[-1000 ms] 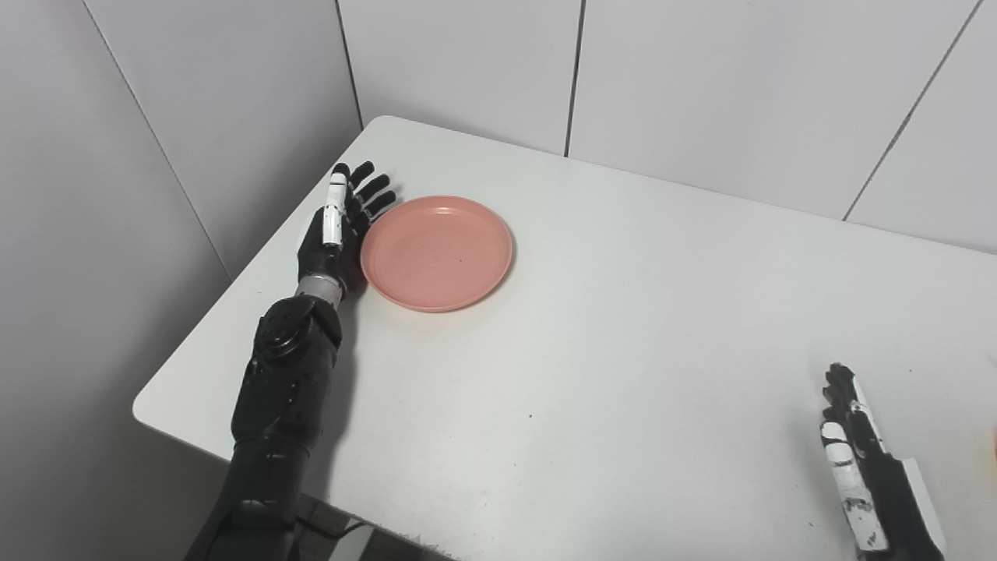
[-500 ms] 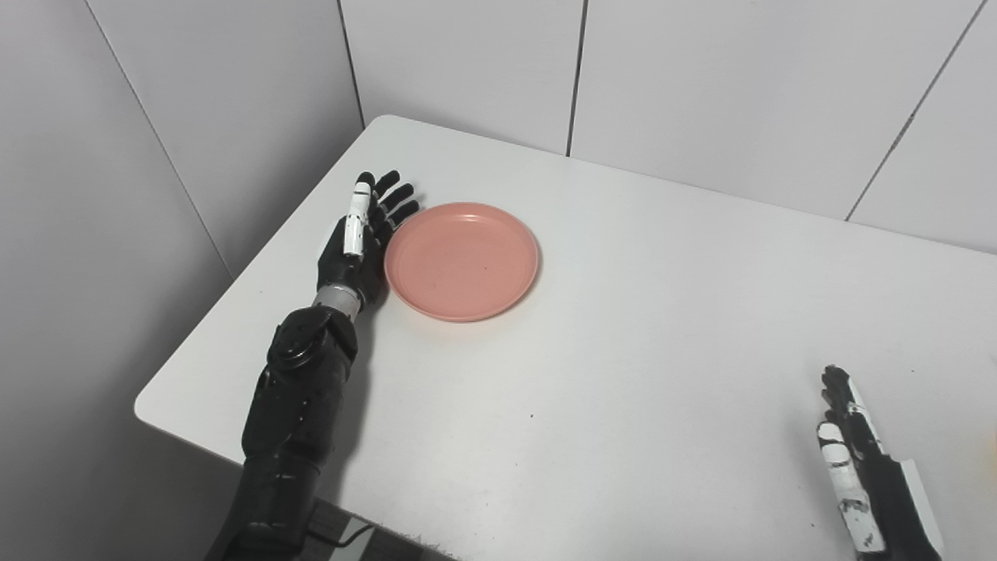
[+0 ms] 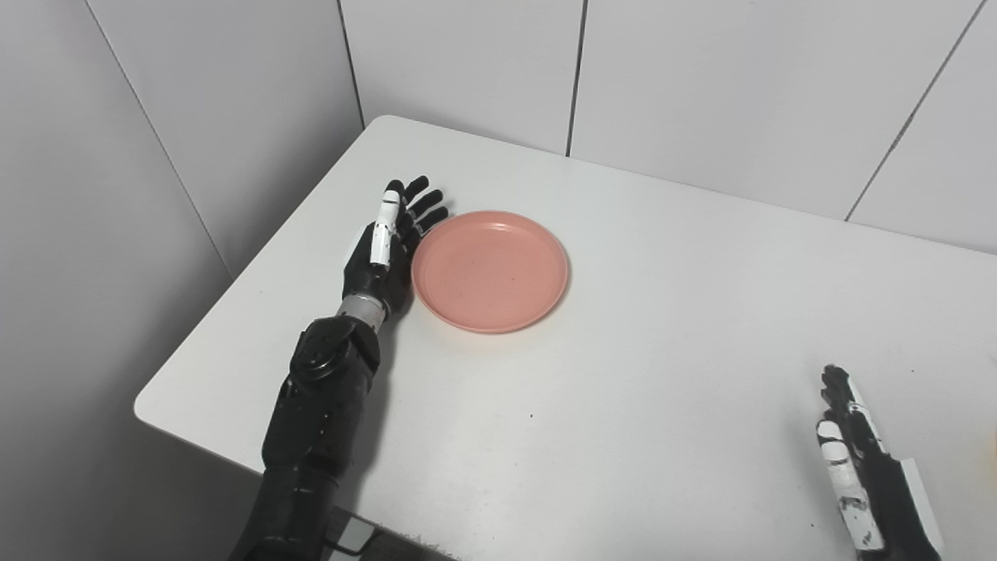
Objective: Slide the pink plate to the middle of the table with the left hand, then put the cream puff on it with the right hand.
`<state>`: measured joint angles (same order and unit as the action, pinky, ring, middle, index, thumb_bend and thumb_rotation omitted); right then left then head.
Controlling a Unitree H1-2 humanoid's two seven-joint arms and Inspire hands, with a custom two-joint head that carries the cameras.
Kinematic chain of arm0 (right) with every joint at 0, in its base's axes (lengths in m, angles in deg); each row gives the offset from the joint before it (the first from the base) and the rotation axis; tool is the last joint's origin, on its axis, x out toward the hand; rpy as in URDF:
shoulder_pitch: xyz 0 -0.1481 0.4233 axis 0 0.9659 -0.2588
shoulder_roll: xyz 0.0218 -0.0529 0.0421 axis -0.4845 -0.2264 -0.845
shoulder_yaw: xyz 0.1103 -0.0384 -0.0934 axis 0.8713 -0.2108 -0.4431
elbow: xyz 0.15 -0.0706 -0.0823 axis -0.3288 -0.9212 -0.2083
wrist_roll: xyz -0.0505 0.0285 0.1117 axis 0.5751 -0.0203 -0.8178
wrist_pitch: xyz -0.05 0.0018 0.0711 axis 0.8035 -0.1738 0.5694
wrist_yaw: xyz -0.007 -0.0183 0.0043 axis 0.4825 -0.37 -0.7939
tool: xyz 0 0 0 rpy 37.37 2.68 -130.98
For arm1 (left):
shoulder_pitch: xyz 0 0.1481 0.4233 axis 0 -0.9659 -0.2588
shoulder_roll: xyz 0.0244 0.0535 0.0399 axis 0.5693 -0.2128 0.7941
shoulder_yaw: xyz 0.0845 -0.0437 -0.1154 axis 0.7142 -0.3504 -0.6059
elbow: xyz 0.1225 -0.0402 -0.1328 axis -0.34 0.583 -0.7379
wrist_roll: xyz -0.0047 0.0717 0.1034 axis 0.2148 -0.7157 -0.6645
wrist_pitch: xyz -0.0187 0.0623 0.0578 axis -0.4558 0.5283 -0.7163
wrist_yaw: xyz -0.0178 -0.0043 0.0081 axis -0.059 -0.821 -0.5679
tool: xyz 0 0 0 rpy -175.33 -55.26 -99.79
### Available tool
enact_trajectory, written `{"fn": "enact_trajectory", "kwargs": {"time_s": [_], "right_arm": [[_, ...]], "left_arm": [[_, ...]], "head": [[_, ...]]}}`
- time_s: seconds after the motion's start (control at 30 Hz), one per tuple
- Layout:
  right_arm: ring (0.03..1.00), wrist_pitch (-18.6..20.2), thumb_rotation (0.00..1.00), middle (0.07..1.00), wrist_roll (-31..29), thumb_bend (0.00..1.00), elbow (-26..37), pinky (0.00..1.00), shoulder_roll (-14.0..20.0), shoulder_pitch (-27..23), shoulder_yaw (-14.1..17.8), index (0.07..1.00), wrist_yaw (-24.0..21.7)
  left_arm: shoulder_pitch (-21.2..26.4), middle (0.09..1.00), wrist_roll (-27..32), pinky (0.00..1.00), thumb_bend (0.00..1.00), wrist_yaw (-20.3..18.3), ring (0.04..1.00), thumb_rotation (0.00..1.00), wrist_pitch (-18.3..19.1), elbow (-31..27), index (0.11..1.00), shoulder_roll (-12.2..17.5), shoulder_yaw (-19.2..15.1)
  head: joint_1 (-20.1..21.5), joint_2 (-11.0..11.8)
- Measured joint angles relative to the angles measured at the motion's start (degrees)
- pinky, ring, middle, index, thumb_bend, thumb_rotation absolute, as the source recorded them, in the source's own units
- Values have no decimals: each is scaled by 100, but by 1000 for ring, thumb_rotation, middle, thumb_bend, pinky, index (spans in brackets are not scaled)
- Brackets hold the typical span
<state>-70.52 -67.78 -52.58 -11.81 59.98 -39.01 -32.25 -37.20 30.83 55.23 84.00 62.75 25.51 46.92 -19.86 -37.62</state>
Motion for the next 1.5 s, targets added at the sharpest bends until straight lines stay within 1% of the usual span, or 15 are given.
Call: {"fn": "enact_trajectory", "kwargs": {"time_s": [0.07,0.23,0.43,0.73,0.8,0.87,1.03,1.17,1.27,1.4,1.43,1.5], "right_arm": [[966,4,1000,963,24,251,6,953,-6,5,-9,954,23],[962,87,1000,963,107,257,59,947,-15,6,-35,955,62],[961,98,1000,964,136,255,65,941,-37,8,-60,954,126],[945,96,1000,952,261,261,69,924,-64,13,-132,949,205],[943,96,1000,950,278,281,69,918,-64,12,-144,948,215],[943,96,1000,949,309,291,69,919,-64,12,-159,947,233],[943,99,1000,948,354,311,70,921,-100,12,-203,945,254],[940,107,1000,947,463,330,100,909,-122,11,-253,945,290],[945,130,1000,950,510,295,117,914,-155,11,-276,947,296],[951,265,1000,955,567,300,171,920,-212,6,-302,951,297],[952,281,1000,956,571,300,175,922,-225,3,-308,951,297],[954,302,1000,956,571,294,178,926,-258,3,-312,951,297]], "left_arm": [[12,869,0,869,415,-4,862,1000,0,-2,869,-35,50],[36,873,1,875,406,-4,864,1000,2,-42,874,-183,124],[104,867,-1,850,410,22,857,1000,21,-54,863,-371,209],[136,859,-127,850,413,129,853,1000,56,-124,855,-595,454],[144,851,-130,846,409,155,845,1000,57,-126,849,-643,483],[148,863,-149,858,412,165,856,1000,56,-141,859,-717,526],[151,871,-195,865,417,57,861,1000,46,-119,867,-776,711],[177,870,-196,860,413,-38,858,1000,-6,-46,864,-807,745],[178,869,-234,857,421,-41,860,1000,-15,-49,865,-883,788],[163,873,-324,857,417,-34,861,1000,-12,-91,871,-1003,979],[152,873,-356,856,417,-34,860,1000,-6,-108,871,-1033,1030],[124,877,-361,860,420,-36,867,1000,29,-169,874,-1107,1081]], "head": [[44,-18],[158,-53],[290,-97],[510,-176],[571,-193],[641,-228],[817,-281],[957,-334],[1054,-369],[1151,-404],[1230,-404],[1230,-431]]}}
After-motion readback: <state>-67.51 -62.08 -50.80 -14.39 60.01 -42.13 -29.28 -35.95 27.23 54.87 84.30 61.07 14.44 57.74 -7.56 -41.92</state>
